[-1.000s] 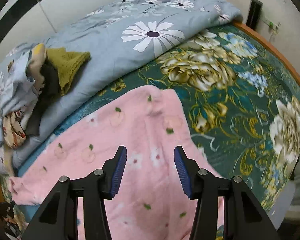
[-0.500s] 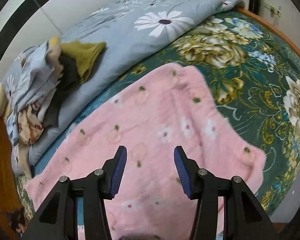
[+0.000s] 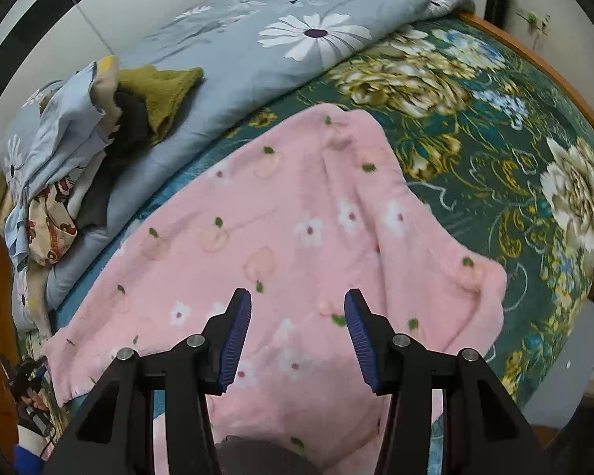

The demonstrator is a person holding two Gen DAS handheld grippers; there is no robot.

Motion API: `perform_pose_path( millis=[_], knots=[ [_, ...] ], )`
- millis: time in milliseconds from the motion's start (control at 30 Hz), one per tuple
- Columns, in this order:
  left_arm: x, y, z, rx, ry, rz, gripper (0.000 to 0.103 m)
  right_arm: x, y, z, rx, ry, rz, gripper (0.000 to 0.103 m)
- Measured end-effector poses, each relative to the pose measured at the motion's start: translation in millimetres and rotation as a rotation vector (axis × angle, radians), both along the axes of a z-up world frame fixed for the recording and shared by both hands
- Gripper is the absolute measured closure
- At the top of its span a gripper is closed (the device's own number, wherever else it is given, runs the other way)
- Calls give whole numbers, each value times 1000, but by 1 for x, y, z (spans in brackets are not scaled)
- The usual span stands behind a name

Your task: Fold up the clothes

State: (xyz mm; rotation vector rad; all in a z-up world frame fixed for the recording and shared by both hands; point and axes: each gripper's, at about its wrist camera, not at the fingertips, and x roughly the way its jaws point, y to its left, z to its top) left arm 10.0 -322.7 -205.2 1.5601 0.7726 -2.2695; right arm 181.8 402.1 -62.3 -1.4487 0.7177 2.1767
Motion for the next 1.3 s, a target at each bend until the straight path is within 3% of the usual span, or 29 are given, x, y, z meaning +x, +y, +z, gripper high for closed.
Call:
perform_pose_path(
  millis=[67, 200, 300, 367, 467, 600, 700, 867, 900, 1000, 1067, 1100, 1167, 1300],
  knots=[
    [1, 2, 13, -57, 37, -3, 98, 2, 0, 0, -2, -1, -6, 53],
    [-11, -28, 43, -106, 106, 100, 99, 4, -1, 5, 18, 2, -6, 53],
    [-33, -42, 44, -250, 15, 113, 103, 5, 2, 8, 25, 6, -12, 53],
    [-35, -51, 36, -168, -19, 118, 101, 6, 4, 7, 18, 11, -21, 53],
    [-16, -55, 41, -59, 51, 157, 100, 8, 3, 4, 4, 17, -32, 53],
    [26, -57, 39, 95, 73, 198, 61, 15, 0, -2, -9, 19, -32, 53],
    [75, -51, 23, 212, 41, 283, 50, 23, 1, -9, -23, 17, -44, 53],
    [135, -33, -39, 612, -16, 463, 49, 35, 8, -20, -77, 24, -93, 53],
    [138, -30, -46, 645, -8, 487, 50, 37, 8, -21, -83, 25, -98, 53],
    [130, -25, -38, 597, 57, 476, 53, 45, 8, -20, -85, 32, -105, 53],
    [115, -22, -28, 504, 59, 442, 76, 51, 9, -19, -85, 39, -110, 53],
    [108, -21, -25, 470, 46, 426, 96, 55, 10, -19, -88, 44, -118, 53],
    [96, -20, -9, 426, 56, 407, 96, 65, 12, -21, -96, 52, -139, 53],
    [86, -32, 43, 308, 172, 351, 96, 86, 18, -21, -99, 65, -181, 53]
  ],
)
